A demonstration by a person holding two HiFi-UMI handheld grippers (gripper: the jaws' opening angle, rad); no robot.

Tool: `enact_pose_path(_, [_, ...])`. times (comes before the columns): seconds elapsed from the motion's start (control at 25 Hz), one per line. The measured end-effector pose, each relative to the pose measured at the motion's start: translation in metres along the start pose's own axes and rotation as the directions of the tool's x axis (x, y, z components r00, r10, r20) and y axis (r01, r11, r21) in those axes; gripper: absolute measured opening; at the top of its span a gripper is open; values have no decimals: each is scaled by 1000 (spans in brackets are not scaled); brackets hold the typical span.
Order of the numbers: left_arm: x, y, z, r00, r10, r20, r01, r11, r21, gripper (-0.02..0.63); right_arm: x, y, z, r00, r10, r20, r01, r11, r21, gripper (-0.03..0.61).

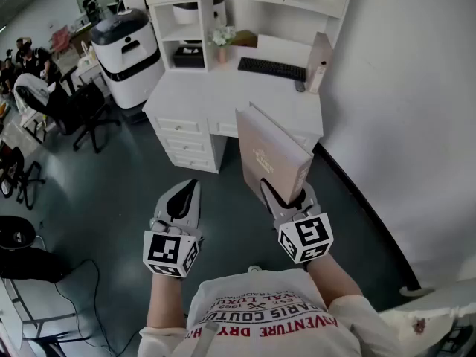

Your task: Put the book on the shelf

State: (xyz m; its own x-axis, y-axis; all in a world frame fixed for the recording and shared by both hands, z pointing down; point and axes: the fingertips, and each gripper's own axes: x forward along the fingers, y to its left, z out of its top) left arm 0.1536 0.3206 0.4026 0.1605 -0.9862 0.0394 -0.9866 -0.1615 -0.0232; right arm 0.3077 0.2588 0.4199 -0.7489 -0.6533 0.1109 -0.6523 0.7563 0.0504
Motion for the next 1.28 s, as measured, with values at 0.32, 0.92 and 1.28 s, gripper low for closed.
enact_pose_path(0.32, [-6,8,0,1000,-19,9,19,1000,-3,5,3,9,-1,1000,-21,-2,21,1000,7,178])
enact_pose_path(0.92, [-11,62,-15,999,-35,21,35,999,-6,5,49,34,-10,998,-59,-2,59,998,26,178])
enact_pose_path(1.28, [87,145,-22,1000,23,6,-23,1000,14,5,190,-12,-6,1000,2,4,-2,999,37,178])
